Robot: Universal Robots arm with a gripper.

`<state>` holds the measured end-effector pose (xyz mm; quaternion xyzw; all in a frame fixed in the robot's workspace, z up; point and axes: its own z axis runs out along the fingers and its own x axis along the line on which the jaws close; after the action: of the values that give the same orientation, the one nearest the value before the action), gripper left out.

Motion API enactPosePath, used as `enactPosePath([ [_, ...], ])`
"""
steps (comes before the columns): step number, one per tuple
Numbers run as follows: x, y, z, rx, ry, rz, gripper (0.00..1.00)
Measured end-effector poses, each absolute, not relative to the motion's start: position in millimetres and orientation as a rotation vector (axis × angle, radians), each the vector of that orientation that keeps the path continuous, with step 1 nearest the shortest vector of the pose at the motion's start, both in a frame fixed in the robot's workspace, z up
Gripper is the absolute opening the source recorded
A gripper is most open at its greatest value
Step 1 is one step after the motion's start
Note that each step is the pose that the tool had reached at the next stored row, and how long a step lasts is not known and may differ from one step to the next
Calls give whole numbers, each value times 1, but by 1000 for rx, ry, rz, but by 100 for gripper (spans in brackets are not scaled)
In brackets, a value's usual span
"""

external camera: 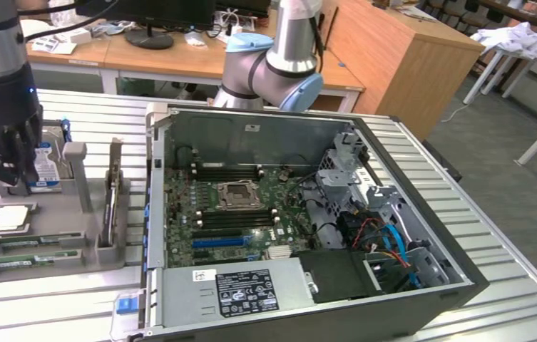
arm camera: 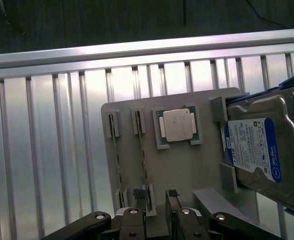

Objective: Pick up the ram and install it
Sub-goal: 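Pick up the ram and move it above insertion slot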

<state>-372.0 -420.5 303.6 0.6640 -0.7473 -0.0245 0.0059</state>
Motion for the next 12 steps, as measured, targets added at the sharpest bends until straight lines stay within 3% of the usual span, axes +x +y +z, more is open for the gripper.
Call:
enactPosePath([
  [12,-372,-420,282,2078,-2339,-77,30],
])
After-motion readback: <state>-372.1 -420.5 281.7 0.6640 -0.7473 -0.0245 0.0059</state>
